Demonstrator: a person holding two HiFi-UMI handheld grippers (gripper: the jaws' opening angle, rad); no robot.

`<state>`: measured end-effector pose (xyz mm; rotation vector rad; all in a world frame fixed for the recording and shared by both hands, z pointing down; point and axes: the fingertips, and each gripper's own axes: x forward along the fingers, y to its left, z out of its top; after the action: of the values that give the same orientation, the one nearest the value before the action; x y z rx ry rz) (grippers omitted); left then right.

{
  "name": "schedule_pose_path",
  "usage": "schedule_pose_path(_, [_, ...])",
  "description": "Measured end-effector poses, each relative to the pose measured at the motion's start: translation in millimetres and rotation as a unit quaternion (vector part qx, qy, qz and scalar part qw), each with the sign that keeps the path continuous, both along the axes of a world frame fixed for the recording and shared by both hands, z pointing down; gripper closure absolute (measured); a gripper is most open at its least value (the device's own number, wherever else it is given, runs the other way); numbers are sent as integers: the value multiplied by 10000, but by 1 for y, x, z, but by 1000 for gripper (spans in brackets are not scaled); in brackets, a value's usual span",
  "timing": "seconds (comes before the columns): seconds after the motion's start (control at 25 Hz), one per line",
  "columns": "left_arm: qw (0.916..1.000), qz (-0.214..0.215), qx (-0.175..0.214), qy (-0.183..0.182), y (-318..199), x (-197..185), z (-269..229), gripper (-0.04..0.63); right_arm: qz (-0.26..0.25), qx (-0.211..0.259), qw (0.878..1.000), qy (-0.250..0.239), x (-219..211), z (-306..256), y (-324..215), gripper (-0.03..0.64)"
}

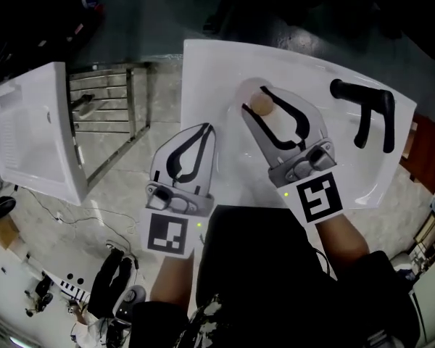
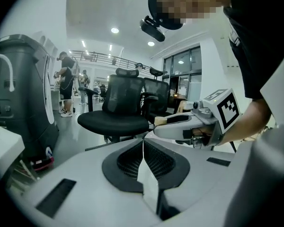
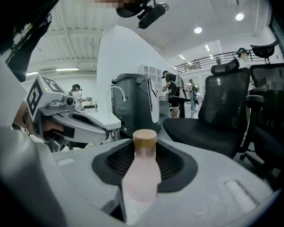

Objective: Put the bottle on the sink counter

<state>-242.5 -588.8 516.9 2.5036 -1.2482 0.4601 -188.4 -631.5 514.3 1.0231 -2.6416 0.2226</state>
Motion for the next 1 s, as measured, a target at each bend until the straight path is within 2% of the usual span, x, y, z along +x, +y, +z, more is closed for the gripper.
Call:
schedule_pose_path(0.16, [9976,-353,-209,550,-21,2,15,578,9,-97,9999,-101,0,26,-21,485])
schedule_pose_path(0.4, [9985,-341,-205,388,-20,-5,39,578,-34,218,9996,-187,-14,45,-35,485])
schedule_pose_path(0.56, [9983,-390,-224,359,-20,-9,47,578,-53,255,9993,-263,-25,56,-38,485])
schedule_pose_path(0.76, [9980,-433,-203,408,-21,-2,49,578,-133,321,9994,-61,-21,70,-38,483])
schedule_pose_path(1.0, [9986,-330,-326,252,-6,-2,54,578,-61,597,9980,-185,-20,69,-37,480])
